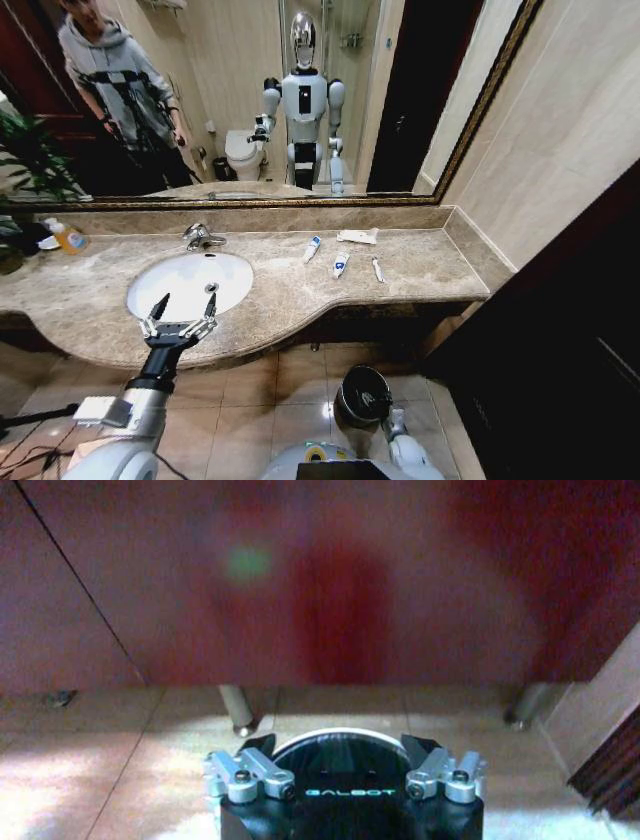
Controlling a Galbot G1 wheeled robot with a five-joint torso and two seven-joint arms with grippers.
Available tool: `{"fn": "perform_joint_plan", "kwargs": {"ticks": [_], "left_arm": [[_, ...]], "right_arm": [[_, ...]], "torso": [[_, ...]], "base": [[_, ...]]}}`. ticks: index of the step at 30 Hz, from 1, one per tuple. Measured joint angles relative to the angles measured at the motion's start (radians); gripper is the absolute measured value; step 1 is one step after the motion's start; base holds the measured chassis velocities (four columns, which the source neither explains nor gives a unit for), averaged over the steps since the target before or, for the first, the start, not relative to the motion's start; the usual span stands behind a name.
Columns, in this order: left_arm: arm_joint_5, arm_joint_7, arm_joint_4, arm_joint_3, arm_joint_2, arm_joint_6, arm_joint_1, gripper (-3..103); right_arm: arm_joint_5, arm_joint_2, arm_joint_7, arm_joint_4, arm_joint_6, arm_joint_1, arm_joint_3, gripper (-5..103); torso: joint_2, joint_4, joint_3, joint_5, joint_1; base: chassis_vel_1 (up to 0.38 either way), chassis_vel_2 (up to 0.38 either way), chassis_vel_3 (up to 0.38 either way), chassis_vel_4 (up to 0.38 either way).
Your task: Pick up the trash from the sink and place it in the trash bin.
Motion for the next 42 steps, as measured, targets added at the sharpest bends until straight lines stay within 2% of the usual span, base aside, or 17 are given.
{"fn": "perform_joint_plan", "kwargs": {"ticks": [4,7,13,15,17,21,22,24,28,31,33,35,36,38,41,42], "left_arm": [[0.0,0.0,0.0,0.0,0.0,0.0,0.0,100],[0.0,0.0,0.0,0.0,0.0,0.0,0.0,100],[0.0,0.0,0.0,0.0,0.0,0.0,0.0,100],[0.0,0.0,0.0,0.0,0.0,0.0,0.0,100],[0.0,0.0,0.0,0.0,0.0,0.0,0.0,100],[0.0,0.0,0.0,0.0,0.0,0.0,0.0,100],[0.0,0.0,0.0,0.0,0.0,0.0,0.0,100],[0.0,0.0,0.0,0.0,0.0,0.0,0.0,100],[0.0,0.0,0.0,0.0,0.0,0.0,0.0,100],[0.0,0.0,0.0,0.0,0.0,0.0,0.0,100],[0.0,0.0,0.0,0.0,0.0,0.0,0.0,100],[0.0,0.0,0.0,0.0,0.0,0.0,0.0,100],[0.0,0.0,0.0,0.0,0.0,0.0,0.0,100],[0.0,0.0,0.0,0.0,0.0,0.0,0.0,100],[0.0,0.0,0.0,0.0,0.0,0.0,0.0,100],[0.0,0.0,0.0,0.0,0.0,0.0,0.0,100]], "right_arm": [[-0.001,-0.005,0.01,0.064,0.024,-0.038,0.013,97],[-0.007,-0.015,0.058,0.128,0.065,-0.074,0.024,100],[0.026,-0.024,0.092,0.291,0.06,-0.157,0.039,100],[0.052,-0.027,0.1,0.448,0.044,-0.244,0.059,100],[0.055,-0.026,0.103,0.49,0.04,-0.267,0.067,100],[0.07,-0.008,0.123,0.723,0.035,-0.414,0.105,100],[0.07,-0.008,0.123,0.723,0.035,-0.414,0.105,100],[0.078,0.0,0.148,0.826,0.058,-0.48,0.119,100],[0.076,0.011,0.166,0.921,0.076,-0.529,0.132,100],[0.032,0.035,0.174,1.1,0.089,-0.593,0.128,100],[0.024,0.043,0.171,1.137,0.088,-0.601,0.123,100],[0.021,0.057,0.151,1.204,0.063,-0.6,0.115,100],[0.026,0.063,0.137,1.237,0.024,-0.575,0.109,100],[0.031,0.062,0.132,1.248,0.0,-0.556,0.105,100],[0.071,0.038,0.123,1.26,-0.1,-0.431,0.092,100],[0.071,0.038,0.123,1.26,-0.1,-0.431,0.092,100]], "torso": [[0.0,0.0,0.0,0.0001,0.0],[0.0,0.0,0.0,0.0002,0.0],[0.0,0.0,0.0,0.0002,0.0],[0.0,0.0001,0.0,0.0,0.0],[0.0,0.0,0.0,0.0002,0.0],[0.0,0.0,0.0,0.0002,0.0],[0.0,0.0,0.0,0.0002,0.0],[0.0,-0.0002,0.0,0.0,0.0],[0.0,-0.0001,0.0,0.0002,0.0],[0.0,-0.0001,0.0,-0.0001,0.0],[0.0,-0.0002,0.0,-0.0001,0.0],[0.0,0.0,0.0,-0.0003,0.0],[0.0,-0.0001,0.0,-0.0002,0.0],[0.0,0.0,0.0,-0.0002,0.0],[0.0,0.0,0.0,0.0001,0.0],[0.0,0.0,0.0,0.0001,0.0]], "base": [[0.0,0.0,0.0,0.0],[0.0,0.0,0.0,0.0],[0.0,0.0,0.0,0.0],[0.0,0.0,0.0,0.0],[0.0,0.0,0.0,0.0],[0.0,0.0,0.0,0.0],[0.0,0.0,0.0,0.0],[0.0,0.0,0.0,0.0],[0.0,0.0,0.0,0.0],[0.0,0.0,0.0,0.0],[0.0,0.0,0.0,0.0],[0.0,0.0,0.0,0.0],[0.0,0.0,0.0,0.0],[0.0,0.0,0.0,0.0],[0.0,0.0,0.0,0.0],[0.0,0.0,0.0,0.0]]}}
